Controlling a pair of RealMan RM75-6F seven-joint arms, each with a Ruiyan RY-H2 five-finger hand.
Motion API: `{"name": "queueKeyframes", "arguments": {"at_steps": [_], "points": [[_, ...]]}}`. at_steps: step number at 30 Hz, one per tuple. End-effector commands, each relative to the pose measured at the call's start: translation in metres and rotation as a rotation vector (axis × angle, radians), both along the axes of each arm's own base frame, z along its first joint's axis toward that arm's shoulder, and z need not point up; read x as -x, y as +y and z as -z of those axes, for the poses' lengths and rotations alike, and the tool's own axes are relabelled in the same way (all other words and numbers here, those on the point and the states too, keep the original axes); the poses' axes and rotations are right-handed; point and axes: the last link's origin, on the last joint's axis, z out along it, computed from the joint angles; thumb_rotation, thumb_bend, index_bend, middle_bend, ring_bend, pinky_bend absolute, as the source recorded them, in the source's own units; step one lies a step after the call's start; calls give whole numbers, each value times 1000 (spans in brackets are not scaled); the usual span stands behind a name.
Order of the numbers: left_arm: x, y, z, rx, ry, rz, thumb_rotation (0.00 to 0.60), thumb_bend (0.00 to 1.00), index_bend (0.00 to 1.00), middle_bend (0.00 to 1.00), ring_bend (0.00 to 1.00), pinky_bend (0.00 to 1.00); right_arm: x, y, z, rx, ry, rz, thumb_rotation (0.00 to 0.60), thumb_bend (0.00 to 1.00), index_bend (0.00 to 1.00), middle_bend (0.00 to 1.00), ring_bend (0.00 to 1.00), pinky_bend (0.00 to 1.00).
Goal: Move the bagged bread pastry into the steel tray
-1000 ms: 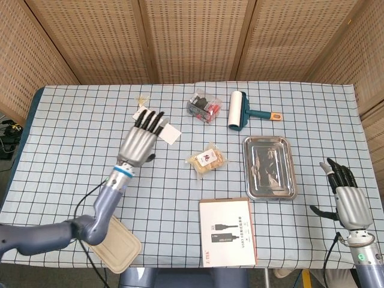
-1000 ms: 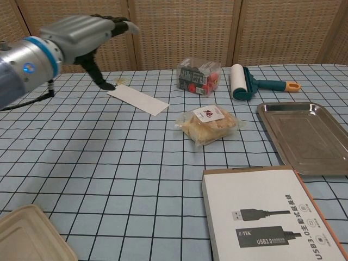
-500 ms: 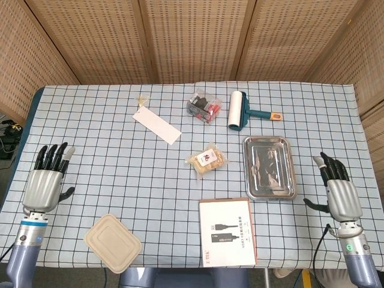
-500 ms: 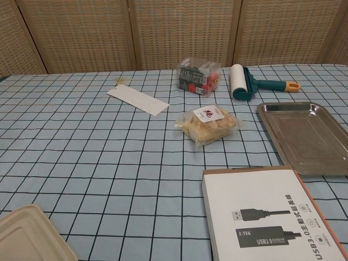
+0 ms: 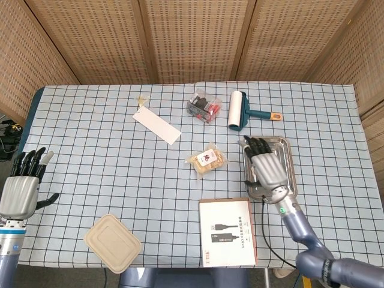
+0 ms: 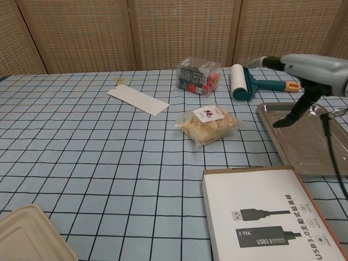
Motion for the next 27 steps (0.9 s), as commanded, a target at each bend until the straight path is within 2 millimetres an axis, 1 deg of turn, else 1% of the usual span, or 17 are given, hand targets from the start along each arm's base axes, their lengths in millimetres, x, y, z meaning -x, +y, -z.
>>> {"name": "queueKeyframes", "arguments": {"at_steps": [1,4,8,10,14,17,18,20,21,23,24,25,27], "points": [[2,0,-2,3,-14,-8,600,0,0,0,0,0,-19,-14,44,-100,50,2,600,80,8,0,0,0],[3,1,-2,8,-24,-16,600,0,0,0,0,0,-27,-19,64,-130,40,15,600,81,24,0,0,0],[3,2,-3,12,-30,-16,600,0,0,0,0,0,-32,-27,77,-129,31,20,600,80,36,0,0,0],[3,2,-3,12,-32,-16,600,0,0,0,0,0,-34,-34,83,-128,33,20,600,81,41,0,0,0],[3,3,-2,12,-34,-18,600,0,0,0,0,0,-36,-43,90,-135,26,31,600,81,66,0,0,0],[2,3,-2,15,-34,-18,600,0,0,0,0,0,-35,-53,97,-133,9,50,600,78,127,0,0,8],[1,2,-2,15,-37,-16,600,0,0,0,0,0,-34,-55,99,-132,3,56,600,76,161,0,0,28],[1,2,-3,15,-41,-15,600,0,0,0,0,0,-32,-56,103,-136,-3,64,600,75,217,10,0,92],[1,2,-3,13,-42,-15,600,0,0,0,0,0,-31,-57,105,-138,-3,65,600,79,252,37,2,148],[0,1,-3,10,-44,-13,600,0,0,0,0,0,-30,-57,108,-133,-2,62,600,96,304,109,47,256],[0,1,-4,8,-46,-12,600,0,0,0,0,0,-29,-57,109,-129,-2,60,600,112,349,177,116,348],[0,1,-4,7,-47,-12,600,0,0,0,0,0,-28,-56,110,-127,-3,60,600,129,405,256,205,441],[0,0,-4,6,-49,-11,600,0,0,0,0,0,-28,-56,110,-120,-11,59,600,146,505,380,341,560]]}}
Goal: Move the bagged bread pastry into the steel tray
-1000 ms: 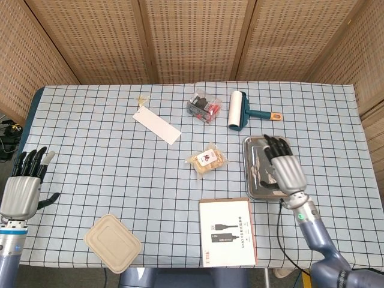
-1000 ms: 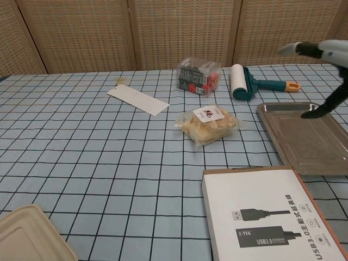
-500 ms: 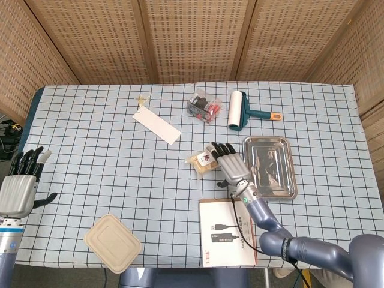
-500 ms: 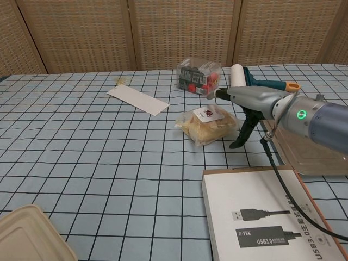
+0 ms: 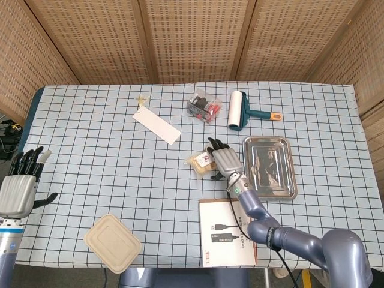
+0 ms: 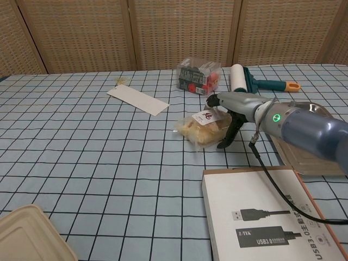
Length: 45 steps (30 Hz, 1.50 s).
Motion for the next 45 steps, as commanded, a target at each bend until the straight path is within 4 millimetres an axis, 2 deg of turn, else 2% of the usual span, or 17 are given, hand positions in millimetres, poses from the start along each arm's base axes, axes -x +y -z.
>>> {"name": "queueKeyframes", "arguments": {"at_steps": [1,4,7,11,14,18,20,24,26,27,29,30,31,33,34,39,45], "points": [[0,0,0,-2,-3,2,600,0,0,0,0,0,-1,1,-1,13,-14,-5,600,151,556,429,395,604],[-1,-1,-1,-5,-6,5,600,0,0,0,0,0,-4,1,-9,45,-37,-24,600,155,613,473,447,640],[0,-1,0,-5,-11,4,600,0,0,0,0,0,-5,0,-26,96,-60,-47,600,155,616,476,452,641],[-1,-2,2,7,-10,8,600,0,0,0,0,0,13,-9,-67,214,-23,-50,600,155,616,474,451,640],[-1,-2,2,6,-9,9,600,0,0,0,0,0,25,-11,-84,251,-18,-20,600,155,614,464,449,638],[-1,-2,2,6,-10,7,600,0,0,0,0,0,50,-8,-108,293,-26,45,600,155,606,439,430,597],[-2,-2,4,11,-4,9,600,0,0,0,0,0,84,0,-124,315,4,119,600,155,604,438,428,591],[-5,-3,9,27,11,16,600,0,0,0,0,0,119,11,-130,295,11,204,600,155,600,432,420,557],[-6,-4,10,30,14,18,600,0,0,0,0,0,128,13,-129,282,12,230,600,154,592,419,405,517],[-6,-5,10,29,15,19,600,0,0,0,0,0,135,16,-128,268,17,246,600,154,577,400,380,456],[-7,-5,10,29,15,20,600,0,0,0,0,0,139,19,-125,243,19,259,600,152,503,321,277,246],[-7,-6,10,29,15,20,600,0,0,0,0,0,141,20,-124,231,18,265,600,150,440,244,181,115],[-8,-6,11,32,13,22,600,0,0,0,0,0,142,21,-123,221,18,268,600,147,383,159,89,28],[-8,-7,10,33,10,23,600,0,0,0,0,0,140,23,-124,218,12,265,600,139,302,47,8,0],[-8,-7,10,33,10,25,600,0,0,0,0,0,139,23,-124,219,8,263,600,133,255,14,0,0],[-8,-8,7,17,3,28,600,0,0,0,0,0,126,27,-141,293,21,194,600,117,117,0,0,0],[-8,-10,5,7,6,34,600,0,0,0,0,0,127,45,-170,357,31,206,600,115,90,0,0,0]]}}
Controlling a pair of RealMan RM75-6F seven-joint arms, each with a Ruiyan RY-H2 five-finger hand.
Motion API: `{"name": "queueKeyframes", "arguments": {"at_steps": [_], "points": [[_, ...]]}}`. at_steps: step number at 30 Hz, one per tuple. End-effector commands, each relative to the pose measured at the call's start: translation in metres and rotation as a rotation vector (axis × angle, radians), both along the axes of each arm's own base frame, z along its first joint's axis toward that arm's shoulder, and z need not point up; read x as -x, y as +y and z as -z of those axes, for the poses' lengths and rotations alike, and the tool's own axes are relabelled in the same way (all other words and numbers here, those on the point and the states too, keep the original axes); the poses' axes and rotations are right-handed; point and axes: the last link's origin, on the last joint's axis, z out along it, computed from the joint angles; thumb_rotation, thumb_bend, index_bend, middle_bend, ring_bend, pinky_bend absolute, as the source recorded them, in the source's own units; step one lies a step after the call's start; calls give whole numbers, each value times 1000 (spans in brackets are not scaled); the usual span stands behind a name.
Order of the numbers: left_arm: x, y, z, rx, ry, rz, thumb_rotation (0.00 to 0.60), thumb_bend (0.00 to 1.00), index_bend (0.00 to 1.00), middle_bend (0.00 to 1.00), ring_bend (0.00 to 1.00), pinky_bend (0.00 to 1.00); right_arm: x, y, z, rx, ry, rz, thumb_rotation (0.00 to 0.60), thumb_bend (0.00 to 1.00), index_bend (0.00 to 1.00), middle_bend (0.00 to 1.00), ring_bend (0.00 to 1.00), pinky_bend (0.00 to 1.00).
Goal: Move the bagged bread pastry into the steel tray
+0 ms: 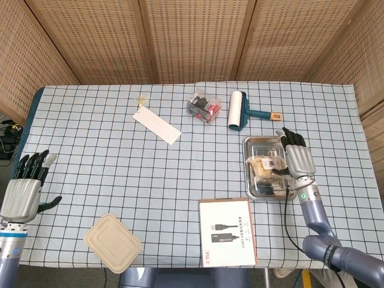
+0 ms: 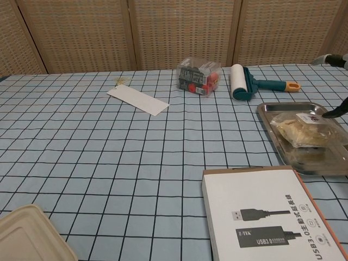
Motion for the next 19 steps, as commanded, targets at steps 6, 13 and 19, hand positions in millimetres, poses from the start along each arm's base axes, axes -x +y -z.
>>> {"name": "queueKeyframes", "arguments": {"at_steps": [6,13,19], "points": [[3,-7,-2,-12,-5,-1,600,0,0,0,0,0,14,59,-46,102,21,-19,600,115,86,0,0,0],[12,-18,-4,-30,6,-14,600,0,0,0,0,0,24,105,-51,112,31,-95,600,115,81,0,0,0],[29,-25,-7,-36,5,-62,600,0,0,0,0,0,34,141,-55,107,23,-130,600,115,66,0,0,0]]}}
